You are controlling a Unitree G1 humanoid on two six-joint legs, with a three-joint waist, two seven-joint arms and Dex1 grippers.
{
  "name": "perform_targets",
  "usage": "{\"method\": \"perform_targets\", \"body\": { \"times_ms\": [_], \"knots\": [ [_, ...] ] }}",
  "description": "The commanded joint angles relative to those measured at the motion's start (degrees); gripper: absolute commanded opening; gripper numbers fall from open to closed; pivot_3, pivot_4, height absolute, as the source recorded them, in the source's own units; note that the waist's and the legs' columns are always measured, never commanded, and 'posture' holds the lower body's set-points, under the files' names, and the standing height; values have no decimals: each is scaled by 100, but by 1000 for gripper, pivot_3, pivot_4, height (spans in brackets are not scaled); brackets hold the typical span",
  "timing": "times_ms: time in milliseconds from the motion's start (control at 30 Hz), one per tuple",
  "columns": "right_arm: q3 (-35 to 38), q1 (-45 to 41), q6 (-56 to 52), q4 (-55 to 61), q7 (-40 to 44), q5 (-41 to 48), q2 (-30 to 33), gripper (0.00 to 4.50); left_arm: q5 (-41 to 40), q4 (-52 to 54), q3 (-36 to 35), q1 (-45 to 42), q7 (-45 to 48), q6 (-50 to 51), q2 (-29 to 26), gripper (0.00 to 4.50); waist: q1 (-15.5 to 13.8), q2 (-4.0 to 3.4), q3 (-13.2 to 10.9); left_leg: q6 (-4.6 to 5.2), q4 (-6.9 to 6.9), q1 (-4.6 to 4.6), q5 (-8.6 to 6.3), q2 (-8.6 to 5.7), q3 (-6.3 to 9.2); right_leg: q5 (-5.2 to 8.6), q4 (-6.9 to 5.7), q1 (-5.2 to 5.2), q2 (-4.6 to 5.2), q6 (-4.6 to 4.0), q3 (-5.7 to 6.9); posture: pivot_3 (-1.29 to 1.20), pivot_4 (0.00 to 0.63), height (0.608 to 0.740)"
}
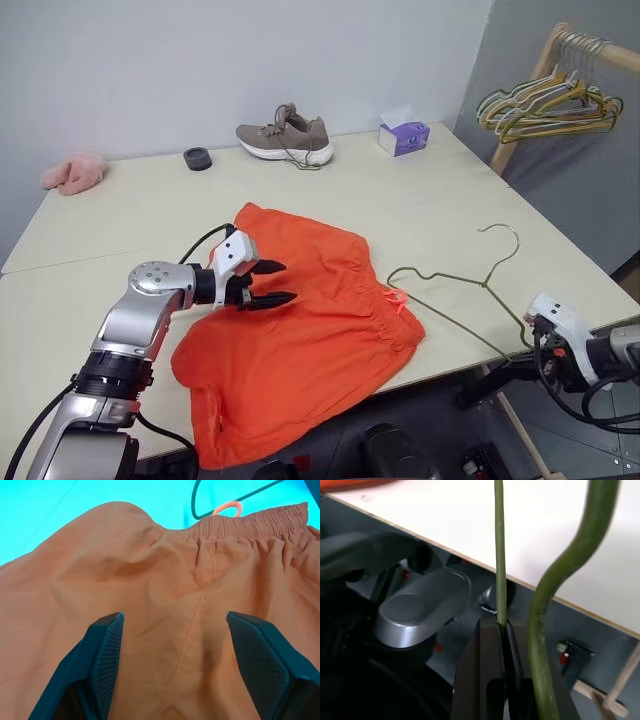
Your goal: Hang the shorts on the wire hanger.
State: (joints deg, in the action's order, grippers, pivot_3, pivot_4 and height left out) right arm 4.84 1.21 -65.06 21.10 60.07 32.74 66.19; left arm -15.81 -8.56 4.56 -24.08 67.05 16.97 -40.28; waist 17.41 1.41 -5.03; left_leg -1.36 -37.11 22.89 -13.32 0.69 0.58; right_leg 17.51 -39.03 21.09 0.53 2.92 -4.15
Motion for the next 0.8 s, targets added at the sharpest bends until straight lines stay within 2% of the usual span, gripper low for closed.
{"method": "perform_targets", "body": {
  "times_ms": [33,467,633,800],
  "knots": [
    [16,-257,-105,258,179,260,143,0,-79,101,-192,-21,-27,-85,-37,3460,-2,0,0,0,0,0,0,0,0,0,0,0,0,0,0,-301,58,740],
    [-589,-403,-172,232,329,315,471,0,90,-241,-272,-84,-295,-403,-81,3460,-22,2,-1,0,1,2,0,1,2,0,2,1,1,0,0,-288,63,740],
    [-692,-766,-689,140,216,637,188,0,86,-250,-279,-78,-350,-440,-83,3460,-30,2,-2,0,1,2,0,0,0,0,2,2,1,0,0,-267,63,740],
    [-857,-1438,-1548,-198,-68,943,-441,0,111,-275,-278,-85,-399,-529,-92,3460,-56,3,-2,0,1,1,0,0,4,0,-1,2,1,0,-1,-258,60,740]
  ]
}}
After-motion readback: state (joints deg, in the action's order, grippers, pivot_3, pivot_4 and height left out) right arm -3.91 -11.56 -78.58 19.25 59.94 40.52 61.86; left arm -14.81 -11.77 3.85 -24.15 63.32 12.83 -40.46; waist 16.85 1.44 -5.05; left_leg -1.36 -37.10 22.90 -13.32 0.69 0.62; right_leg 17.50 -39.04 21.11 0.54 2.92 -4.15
